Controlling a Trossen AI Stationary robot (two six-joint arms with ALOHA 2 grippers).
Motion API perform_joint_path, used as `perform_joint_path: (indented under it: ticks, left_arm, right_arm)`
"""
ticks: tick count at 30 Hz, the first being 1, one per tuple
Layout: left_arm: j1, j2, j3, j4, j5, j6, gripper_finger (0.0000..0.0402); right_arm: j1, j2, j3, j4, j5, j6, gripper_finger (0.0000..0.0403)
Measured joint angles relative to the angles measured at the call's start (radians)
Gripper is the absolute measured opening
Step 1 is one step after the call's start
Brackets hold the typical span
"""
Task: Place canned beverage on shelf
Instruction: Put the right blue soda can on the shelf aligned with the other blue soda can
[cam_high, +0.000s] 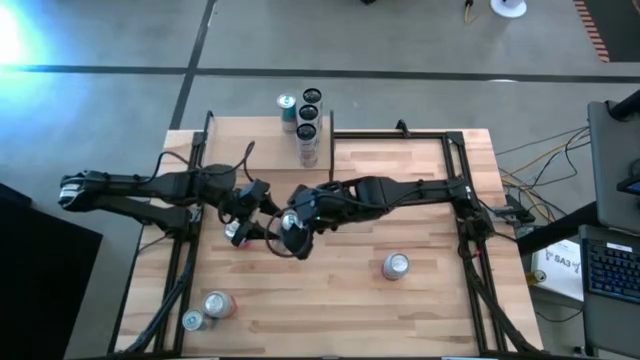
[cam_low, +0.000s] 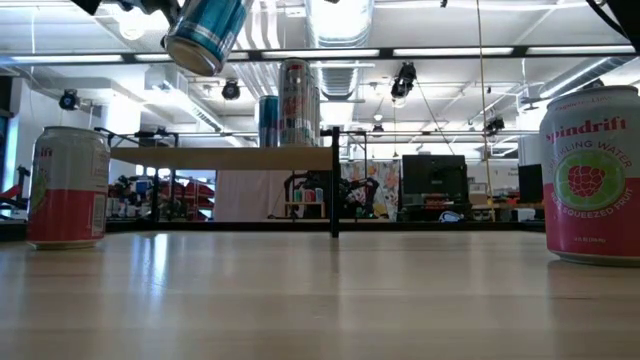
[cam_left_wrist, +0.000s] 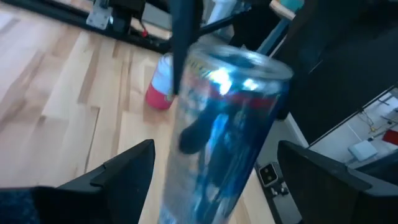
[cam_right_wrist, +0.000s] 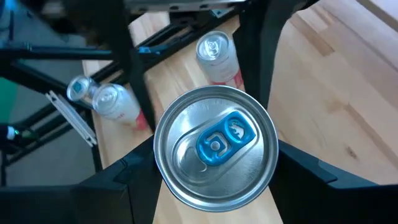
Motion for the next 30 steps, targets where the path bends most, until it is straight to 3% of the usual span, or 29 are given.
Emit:
perform_joint_path:
  ticks: [11, 23, 26, 30]
  left_arm:
    - [0.0, 0.081, 0.0, 0.058, 0.013, 0.004, 0.031]
    - [0.034, 0.039, 0.0, 0.061, 0.004, 0.061, 0.0305]
    - [0.045, 0.04, 0.0, 0.06, 0.002, 0.078, 0.0268]
    - [0.05, 0.047, 0.0, 0.062, 0.007, 0.102, 0.0178]
  right_arm:
    - [-0.045, 0.0, 0.0, 0.049, -0.038, 0.057, 0.0233]
    - [-0.059, 0.001, 0.0, 0.048, -0.053, 0.064, 0.0233]
    - [-0.06, 0.001, 0.0, 0.049, -0.051, 0.064, 0.0233]
    - [-0.058, 0.001, -0.001, 0.04, -0.05, 0.073, 0.0233]
